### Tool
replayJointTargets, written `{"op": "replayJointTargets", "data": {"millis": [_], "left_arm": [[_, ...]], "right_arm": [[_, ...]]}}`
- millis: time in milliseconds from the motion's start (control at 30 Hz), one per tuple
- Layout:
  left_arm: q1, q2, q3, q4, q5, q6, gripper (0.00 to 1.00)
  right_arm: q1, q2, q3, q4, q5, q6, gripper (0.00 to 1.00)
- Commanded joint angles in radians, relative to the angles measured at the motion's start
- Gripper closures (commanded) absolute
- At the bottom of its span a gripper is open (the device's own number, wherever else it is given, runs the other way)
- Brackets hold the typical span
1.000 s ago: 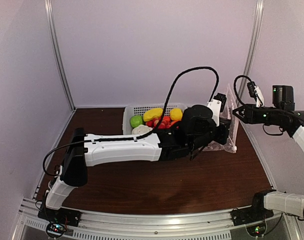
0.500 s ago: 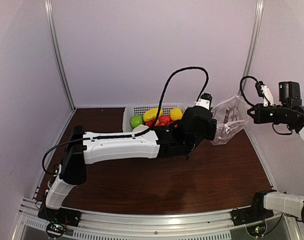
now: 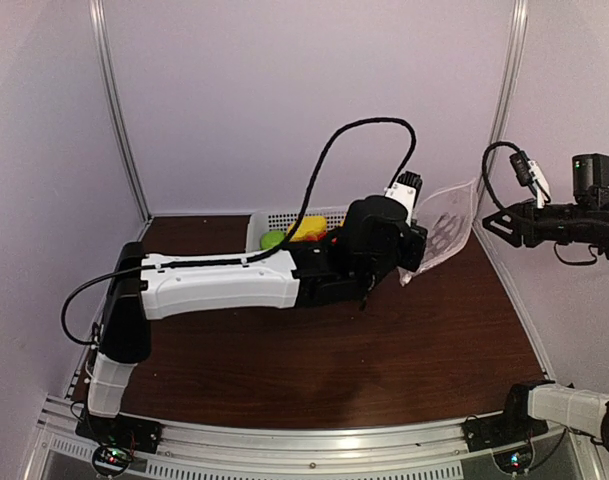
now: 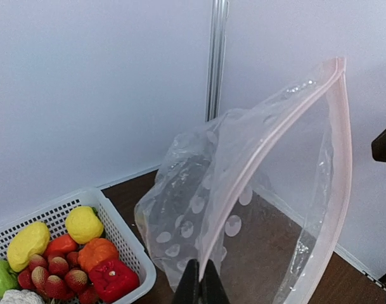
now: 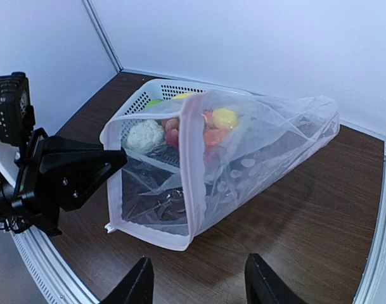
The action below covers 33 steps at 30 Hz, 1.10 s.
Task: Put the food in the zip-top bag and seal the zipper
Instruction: Adjust the zipper on the food storage bag, then move the bin to the center of the board.
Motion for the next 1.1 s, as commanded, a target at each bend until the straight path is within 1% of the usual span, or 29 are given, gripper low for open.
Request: {"op": "replayJointTargets", "data": {"millis": [0, 100, 200, 267, 333, 400, 467, 500, 533, 600, 733, 833, 900, 967, 1033, 1067], "left_arm": [[0.005, -0.203, -0.015, 0.014, 0.041, 0.149, 1.0], [0.005, -0.329, -0.032, -0.094, 0.004, 0.204, 1.0], [0.005, -0.457, -0.072, -0.205, -0.103, 0.237, 1.0], [0.005, -0.547, -0.137, -0.258, -0.179, 0.279, 1.0], [0.005, -0.654, -0.24, -0.261, -0.258, 0.336, 1.0], [0.008, -0.759, -0.348, -0.254, -0.347, 0.378, 1.0], [0.018, -0.872, -0.433, -0.272, -0.442, 0.392, 1.0], [0.02, -0.923, -0.47, -0.284, -0.483, 0.393, 1.0], [0.028, -0.971, -0.517, -0.295, -0.52, 0.393, 1.0], [0.041, -1.072, -0.583, -0.31, -0.595, 0.396, 1.0], [0.085, -1.222, -0.697, -0.357, -0.681, 0.39, 1.0], [0.116, -1.276, -0.778, -0.433, -0.662, 0.31, 1.0], [0.141, -1.283, -0.831, -0.507, -0.589, 0.222, 1.0], [0.174, -1.254, -0.863, -0.597, -0.527, 0.111, 1.0], [0.231, -1.206, -0.88, -0.683, -0.434, -0.013, 1.0], [0.264, -1.188, -0.896, -0.685, -0.378, -0.04, 1.0]], "right_arm": [[-0.005, 0.012, 0.107, -0.075, -0.094, -0.075, 0.47], [-0.005, 0.029, 0.162, -0.082, -0.111, -0.1, 0.42], [-0.005, 0.047, 0.145, -0.029, -0.159, -0.1, 0.36], [-0.002, 0.057, 0.092, 0.067, -0.169, -0.102, 0.35], [0.008, 0.082, 0.036, 0.147, -0.15, -0.115, 0.34], [0.041, 0.154, 0.024, 0.165, -0.092, -0.158, 0.34], [0.149, 0.239, 0.05, 0.14, -0.003, -0.225, 0.37], [0.18, 0.281, 0.062, 0.124, 0.041, -0.263, 0.38], [0.247, 0.314, 0.068, 0.12, 0.091, -0.304, 0.37], [0.333, 0.373, 0.065, 0.142, 0.173, -0.349, 0.38], [0.464, 0.52, 0.096, 0.179, 0.277, -0.43, 0.38], [0.522, 0.661, 0.154, 0.195, 0.303, -0.463, 0.42], [0.552, 0.753, 0.203, 0.208, 0.318, -0.474, 0.44], [0.573, 0.84, 0.27, 0.219, 0.327, -0.476, 0.45], [0.589, 0.929, 0.331, 0.218, 0.333, -0.484, 0.45], [0.594, 0.951, 0.36, 0.218, 0.34, -0.491, 0.45]]}}
